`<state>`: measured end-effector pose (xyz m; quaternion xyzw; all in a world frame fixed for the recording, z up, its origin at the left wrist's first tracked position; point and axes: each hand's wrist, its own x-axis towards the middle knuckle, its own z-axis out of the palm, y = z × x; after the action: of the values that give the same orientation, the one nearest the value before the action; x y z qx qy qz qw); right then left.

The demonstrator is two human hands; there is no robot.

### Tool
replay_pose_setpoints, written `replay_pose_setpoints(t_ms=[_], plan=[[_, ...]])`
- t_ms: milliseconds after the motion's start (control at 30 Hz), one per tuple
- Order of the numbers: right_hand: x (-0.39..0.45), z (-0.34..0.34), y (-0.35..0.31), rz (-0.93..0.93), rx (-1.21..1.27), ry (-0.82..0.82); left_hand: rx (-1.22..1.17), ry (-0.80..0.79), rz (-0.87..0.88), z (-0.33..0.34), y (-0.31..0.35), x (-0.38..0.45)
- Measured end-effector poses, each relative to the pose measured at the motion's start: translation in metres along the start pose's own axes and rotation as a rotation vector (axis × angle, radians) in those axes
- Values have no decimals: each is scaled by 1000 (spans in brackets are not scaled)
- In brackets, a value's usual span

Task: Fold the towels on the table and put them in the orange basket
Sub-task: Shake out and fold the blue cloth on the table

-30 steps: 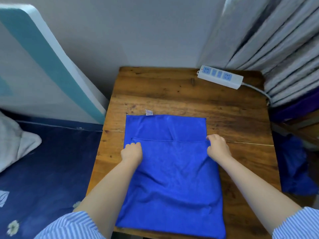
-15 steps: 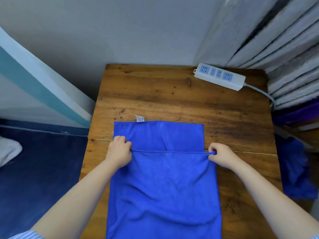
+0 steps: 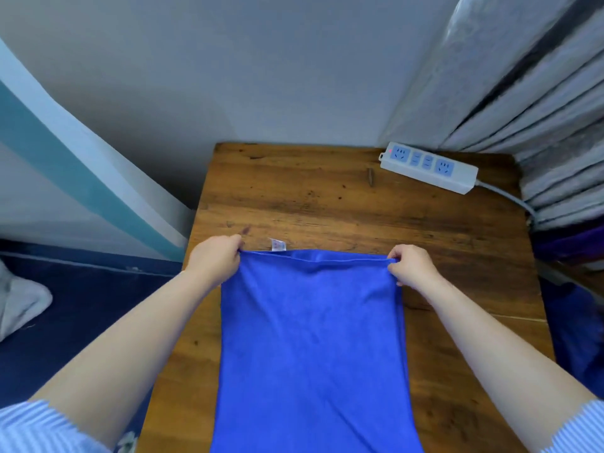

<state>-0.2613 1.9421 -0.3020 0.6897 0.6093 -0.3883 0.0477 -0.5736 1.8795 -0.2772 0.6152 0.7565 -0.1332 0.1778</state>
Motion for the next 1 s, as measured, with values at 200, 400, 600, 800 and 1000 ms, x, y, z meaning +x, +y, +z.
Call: replay_pose_setpoints(t_ms=[200,400,600,800,1000], plan=[[10,24,2,-65,-315,129,165,-100,-8,27,0,27],[17,14,-6,-46,-446,41,37,-277,67,34,-10,35],[14,4,-16,-212,-521,-137,-106,-217,98,25,-16,30],[7,-6,-27,-231,-243,-246,-57,-111,59,19,-26,10],[-12,-36,-25,-144,-20,-225,8,-76,-31,7,-41,-14]])
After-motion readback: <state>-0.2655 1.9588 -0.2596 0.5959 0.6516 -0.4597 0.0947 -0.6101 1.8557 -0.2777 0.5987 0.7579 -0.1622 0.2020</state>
